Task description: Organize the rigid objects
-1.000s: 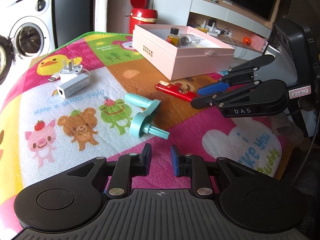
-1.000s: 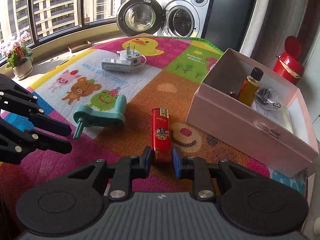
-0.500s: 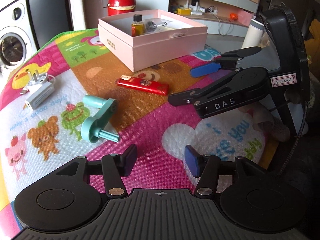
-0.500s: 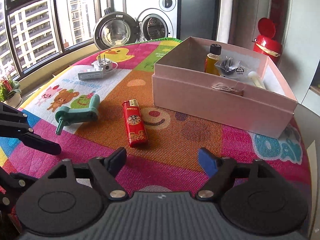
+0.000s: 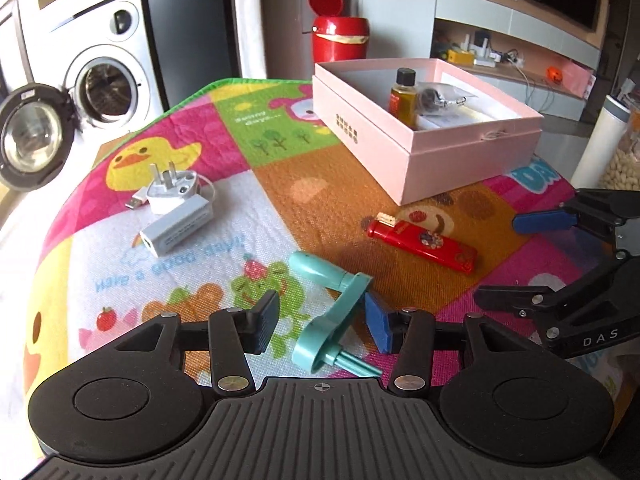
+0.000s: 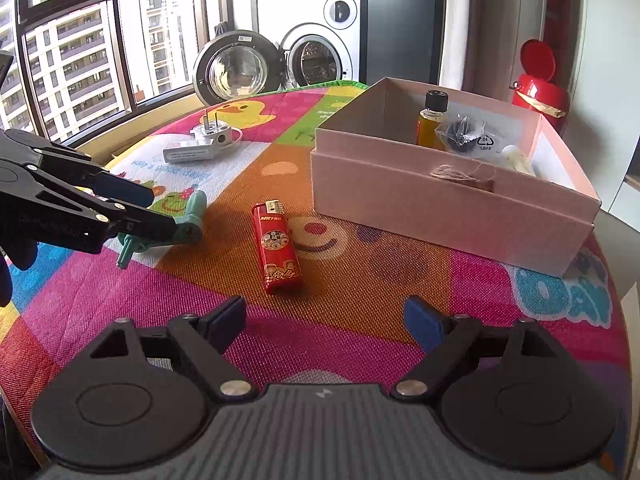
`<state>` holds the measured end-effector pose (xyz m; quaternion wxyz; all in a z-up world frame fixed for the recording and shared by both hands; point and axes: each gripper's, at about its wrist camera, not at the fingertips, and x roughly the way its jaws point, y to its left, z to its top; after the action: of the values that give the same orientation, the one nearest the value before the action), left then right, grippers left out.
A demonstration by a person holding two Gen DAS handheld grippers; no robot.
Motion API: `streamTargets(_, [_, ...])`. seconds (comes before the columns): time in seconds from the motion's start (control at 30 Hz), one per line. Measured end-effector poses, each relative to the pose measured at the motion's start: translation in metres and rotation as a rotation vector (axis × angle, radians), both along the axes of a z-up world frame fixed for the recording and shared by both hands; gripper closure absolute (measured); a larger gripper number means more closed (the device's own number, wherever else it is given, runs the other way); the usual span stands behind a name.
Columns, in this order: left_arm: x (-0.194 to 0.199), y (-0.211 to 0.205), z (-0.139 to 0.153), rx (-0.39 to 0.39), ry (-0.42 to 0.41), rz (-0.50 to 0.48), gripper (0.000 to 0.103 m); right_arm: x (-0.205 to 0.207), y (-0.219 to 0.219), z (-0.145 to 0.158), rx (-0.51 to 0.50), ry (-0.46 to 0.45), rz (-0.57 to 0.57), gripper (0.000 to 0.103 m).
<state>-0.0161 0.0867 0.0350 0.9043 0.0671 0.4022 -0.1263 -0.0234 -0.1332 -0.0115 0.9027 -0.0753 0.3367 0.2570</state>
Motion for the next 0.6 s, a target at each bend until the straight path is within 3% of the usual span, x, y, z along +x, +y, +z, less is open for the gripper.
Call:
streamTargets(0.13, [-0.002, -0.009, -0.008, -0.006, 0.025, -0.073, 0.052, 0.000, 0.002, -0.001, -0.009, -0.002, 0.003, 0.014])
streamTargets(0.3, [-0.003, -0.013, -0.009, -0.020, 0.039, -0.098, 0.047, 0.000, 0.002, -0.001, -0.009, -0.001, 0.004, 0.013])
streamTargets(0.5, [-0.004, -0.006, -0.004, -0.014, -0.001, -0.055, 0.049, 0.001, 0.003, -0.001, -0.009, 0.001, 0.008, 0.011])
streamTargets(0.6, [0.000, -0.003, -0.008, -0.011, 0.020, -0.044, 0.050, 0.001, 0.004, -0.002, -0.010, 0.003, 0.013, 0.009])
